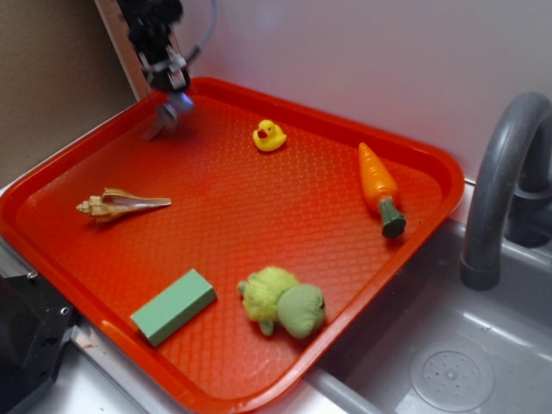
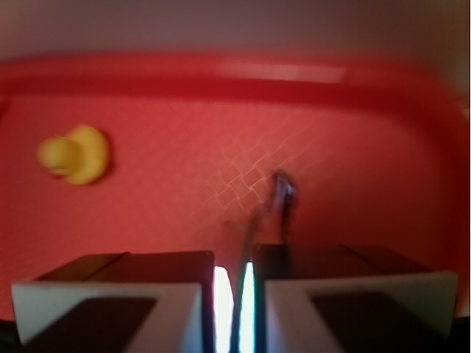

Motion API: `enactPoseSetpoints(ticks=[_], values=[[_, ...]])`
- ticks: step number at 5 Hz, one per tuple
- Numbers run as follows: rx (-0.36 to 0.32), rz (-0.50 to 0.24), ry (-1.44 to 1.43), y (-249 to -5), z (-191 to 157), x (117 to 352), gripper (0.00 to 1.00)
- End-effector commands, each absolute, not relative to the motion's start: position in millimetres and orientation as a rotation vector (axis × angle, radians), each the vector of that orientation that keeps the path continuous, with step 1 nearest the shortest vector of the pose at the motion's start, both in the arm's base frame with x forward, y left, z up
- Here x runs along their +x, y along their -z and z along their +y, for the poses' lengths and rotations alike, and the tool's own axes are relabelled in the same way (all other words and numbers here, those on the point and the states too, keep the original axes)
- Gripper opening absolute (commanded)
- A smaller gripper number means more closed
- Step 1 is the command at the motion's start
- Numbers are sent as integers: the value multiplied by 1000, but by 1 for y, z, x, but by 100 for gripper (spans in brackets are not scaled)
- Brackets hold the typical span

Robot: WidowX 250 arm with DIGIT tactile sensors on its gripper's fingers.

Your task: Grab the silver keys.

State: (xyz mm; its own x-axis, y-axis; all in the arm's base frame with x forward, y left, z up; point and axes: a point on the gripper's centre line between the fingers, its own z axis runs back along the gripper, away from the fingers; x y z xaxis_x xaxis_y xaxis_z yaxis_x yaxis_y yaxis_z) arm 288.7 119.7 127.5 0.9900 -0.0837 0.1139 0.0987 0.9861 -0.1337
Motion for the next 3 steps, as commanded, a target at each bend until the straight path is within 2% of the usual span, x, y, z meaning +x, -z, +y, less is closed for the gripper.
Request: enactPoseSetpoints(ticks=[1, 2, 3], values=[[-41, -243, 162, -242, 69, 257, 0], [-42, -245, 197, -242, 52, 253, 0], [-11, -205, 176, -232, 49, 260, 0]])
